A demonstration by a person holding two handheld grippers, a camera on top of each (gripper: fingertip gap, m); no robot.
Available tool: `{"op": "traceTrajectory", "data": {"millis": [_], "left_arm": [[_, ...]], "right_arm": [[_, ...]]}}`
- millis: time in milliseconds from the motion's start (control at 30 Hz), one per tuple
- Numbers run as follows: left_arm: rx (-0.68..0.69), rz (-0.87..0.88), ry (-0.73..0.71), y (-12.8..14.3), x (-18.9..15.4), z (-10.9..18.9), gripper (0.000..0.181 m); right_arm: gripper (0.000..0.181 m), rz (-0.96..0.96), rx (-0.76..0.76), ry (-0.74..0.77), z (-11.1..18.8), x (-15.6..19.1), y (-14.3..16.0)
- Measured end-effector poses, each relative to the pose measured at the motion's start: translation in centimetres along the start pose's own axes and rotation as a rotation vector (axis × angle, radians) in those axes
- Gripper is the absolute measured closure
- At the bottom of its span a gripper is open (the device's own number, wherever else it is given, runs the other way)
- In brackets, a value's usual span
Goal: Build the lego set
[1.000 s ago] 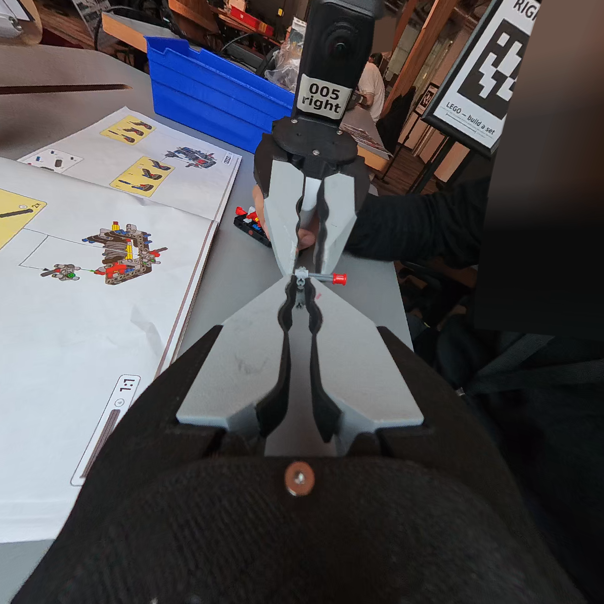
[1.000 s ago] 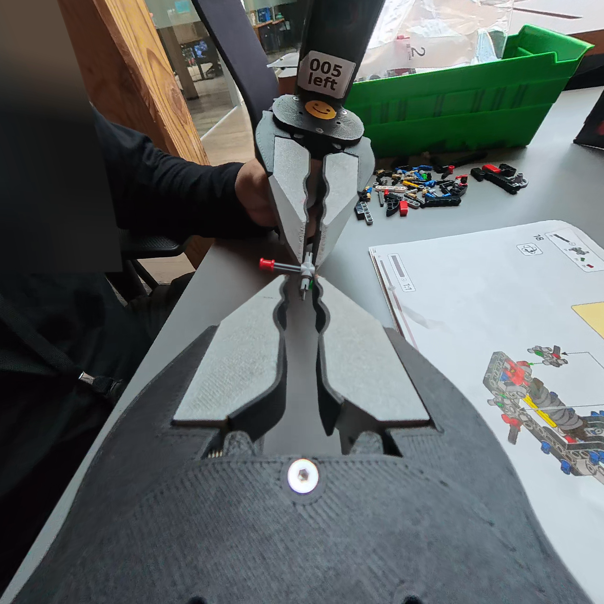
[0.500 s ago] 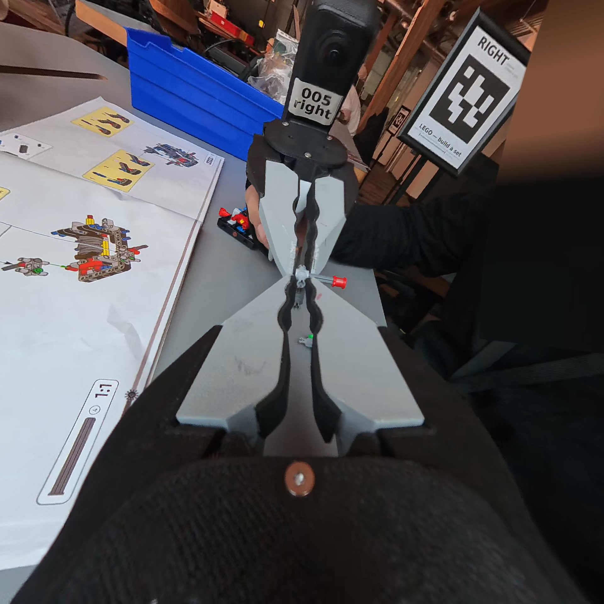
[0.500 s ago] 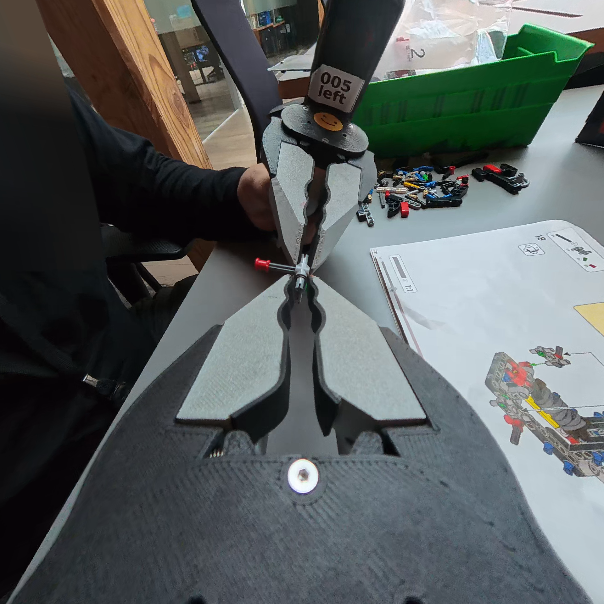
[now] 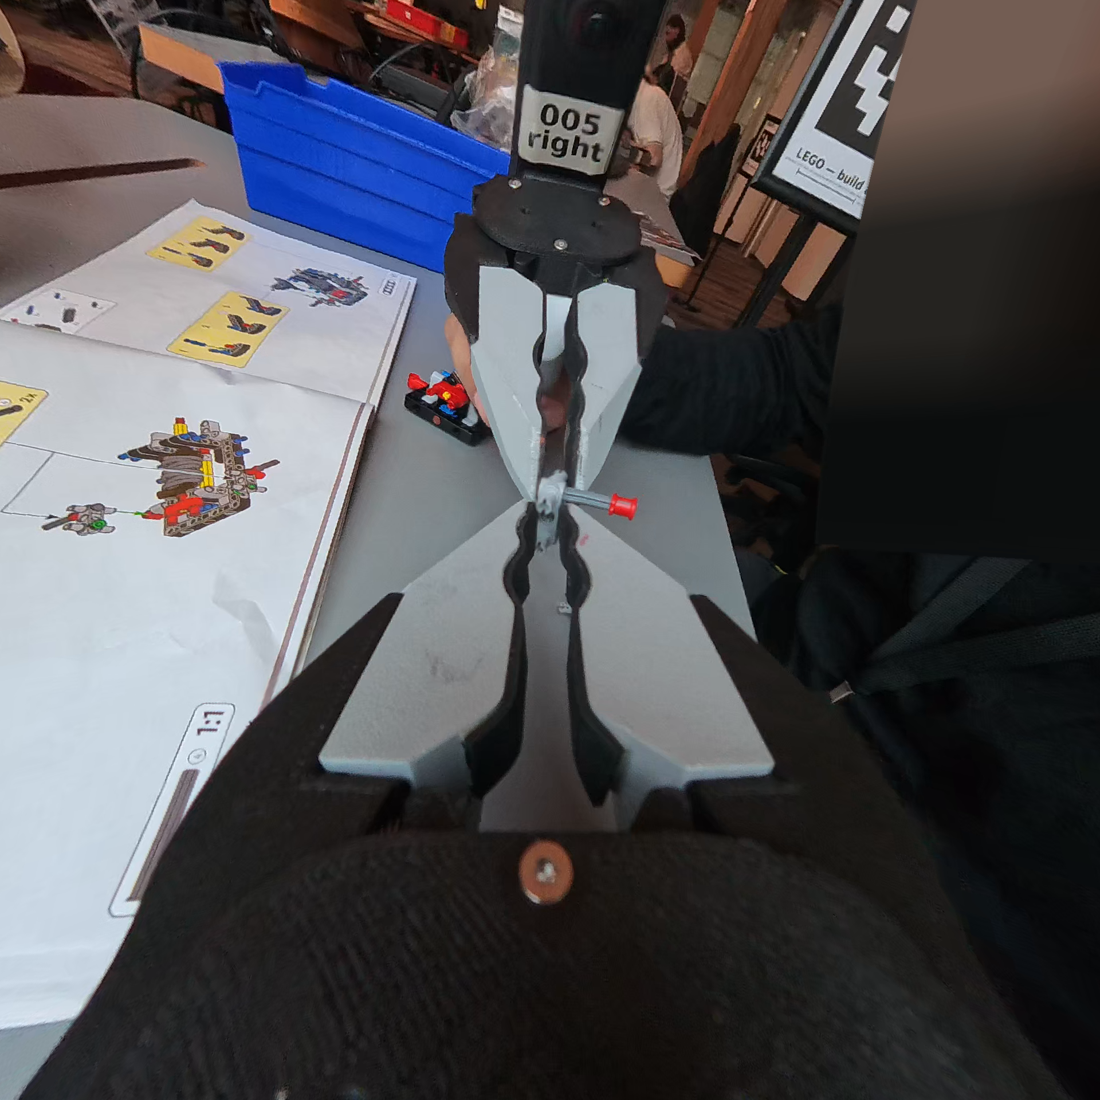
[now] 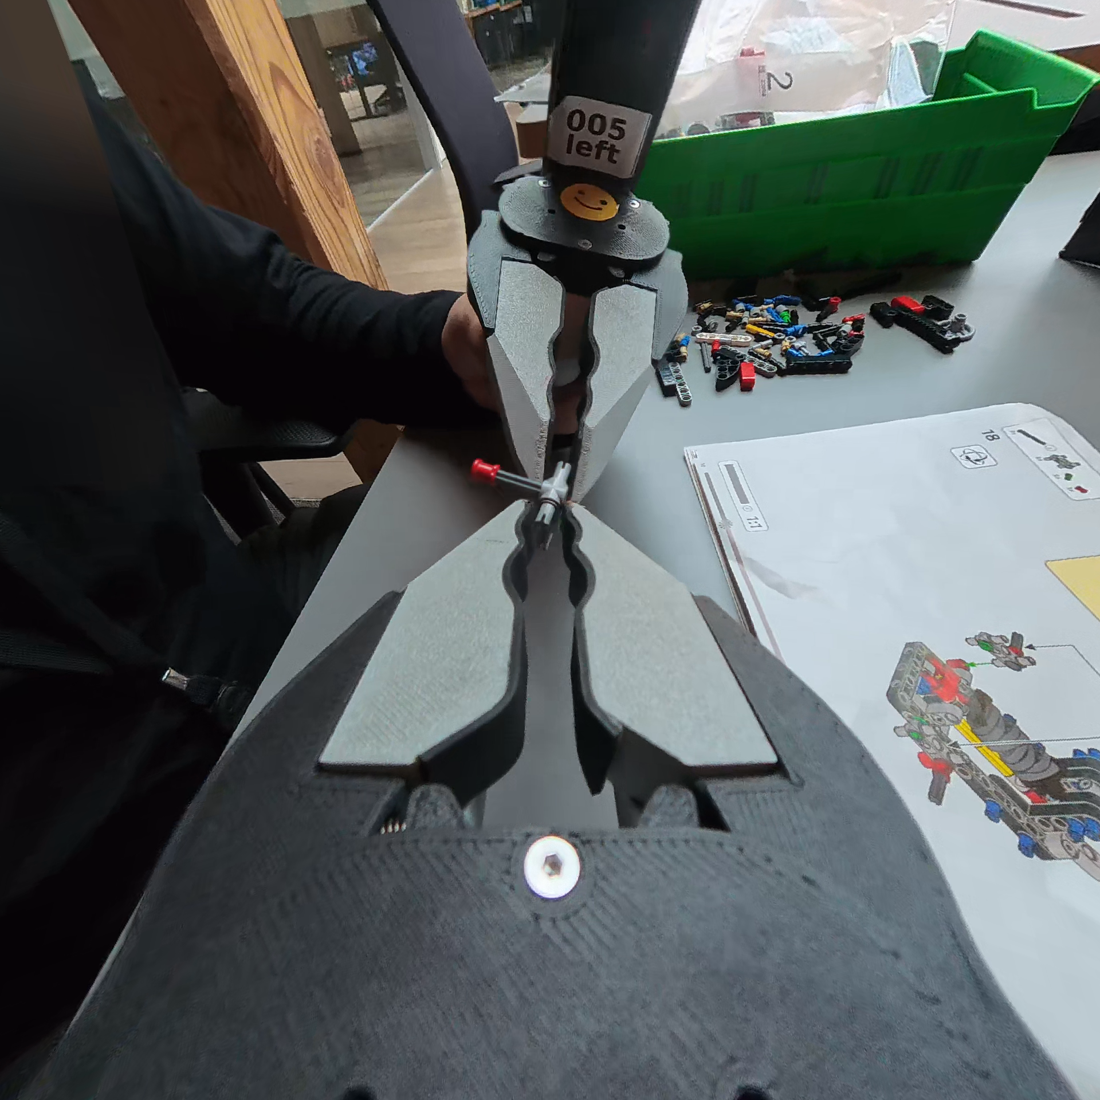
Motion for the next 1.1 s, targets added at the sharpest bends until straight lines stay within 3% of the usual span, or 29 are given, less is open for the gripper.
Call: {"op": "traceTrajectory", "data": {"millis": [167, 367, 767, 933, 1100], "left_arm": [[-0.02, -0.025, 0.007, -0.1, -0.4, -0.1, 0.176], [-0.01, -0.12, -0.151, -0.1, 0.2, 0.0, 0.177], [-0.039, -0.269, -0.226, -0.5, -0.5, 0.1, 0.177], [-0.02, -0.332, -0.298, -0.3, -0.3, 0.0, 0.177], [0.002, -0.347, -0.288, 0.1, -0.4, -0.4, 0.177]], "right_arm": [[0.176, 0.105, 0.014, 0.032, 0.2, 0.4, -0.3], [0.175, -0.094, 0.005, 0.012, 0.1, -1.0, 0.7], [0.181, 0.175, 0.119, 0.13, -0.1, -0.4, 0.9], [0.165, 0.25, 0.13, 0.19, 0.0, -0.3, 0.5], [0.178, 0.316, 0.151, 0.204, 0.0, 0.1, 0.4]]}}
Point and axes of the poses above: each gripper's, where its closed fingertips meet, z back along the fingers, y out of its underside, x = y × z across the jaws, the point moved 6 cm from there along z, back along the fingers, and after that the axes turned 13 degrees about z, right-handed, at the moved point
